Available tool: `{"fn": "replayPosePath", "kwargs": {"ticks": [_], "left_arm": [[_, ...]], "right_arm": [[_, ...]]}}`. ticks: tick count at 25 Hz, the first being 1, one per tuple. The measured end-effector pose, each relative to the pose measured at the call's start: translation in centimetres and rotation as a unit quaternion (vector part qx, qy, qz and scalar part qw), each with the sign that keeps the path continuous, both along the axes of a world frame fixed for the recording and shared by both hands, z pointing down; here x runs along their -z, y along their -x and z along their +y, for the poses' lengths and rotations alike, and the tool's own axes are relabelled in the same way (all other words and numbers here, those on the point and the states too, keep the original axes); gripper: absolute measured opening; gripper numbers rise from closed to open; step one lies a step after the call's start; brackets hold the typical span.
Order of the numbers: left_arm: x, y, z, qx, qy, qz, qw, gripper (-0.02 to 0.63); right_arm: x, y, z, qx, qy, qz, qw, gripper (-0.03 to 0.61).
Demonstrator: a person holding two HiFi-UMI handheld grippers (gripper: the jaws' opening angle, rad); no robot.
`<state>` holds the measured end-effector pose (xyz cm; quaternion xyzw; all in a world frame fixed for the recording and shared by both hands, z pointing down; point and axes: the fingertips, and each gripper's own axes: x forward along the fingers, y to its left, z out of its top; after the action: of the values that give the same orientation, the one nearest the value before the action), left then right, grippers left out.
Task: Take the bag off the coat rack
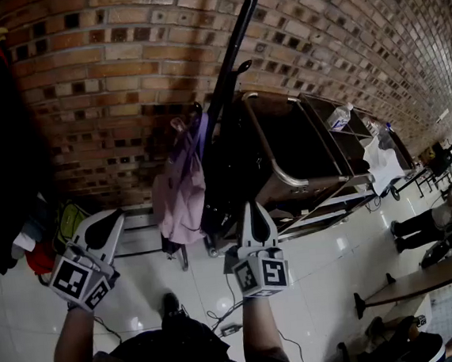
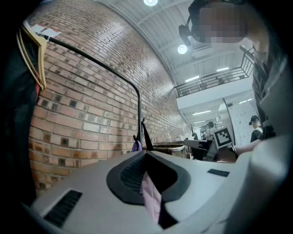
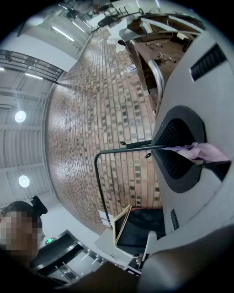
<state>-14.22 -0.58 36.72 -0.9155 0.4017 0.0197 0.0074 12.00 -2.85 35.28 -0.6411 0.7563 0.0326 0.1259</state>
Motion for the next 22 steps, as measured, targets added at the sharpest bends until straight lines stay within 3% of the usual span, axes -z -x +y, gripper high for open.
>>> {"fn": "replayPosePath", "kwargs": {"ticks": [7,17,22], "left_arm": [[1.2,-4.2,-7.3,0.013,-0.005,-0.001,0.9999,0.014],[1.3,-8.7,-14.2,0.021,-0.012,-0.015,0.9996,0.014],[1.2,-9.7,-16.4,0.025,-0.007,-0.018,0.9995,0.014]], "right_arm": [[1.3,-2.2,-8.6,0.045,0.008,0.017,0.999,0.06],[0.4,-1.0,-16.7,0.148,0.035,0.053,0.987,0.163],[1.7,-1.1,-20.1,0.161,0.027,0.06,0.985,0.188]]}}
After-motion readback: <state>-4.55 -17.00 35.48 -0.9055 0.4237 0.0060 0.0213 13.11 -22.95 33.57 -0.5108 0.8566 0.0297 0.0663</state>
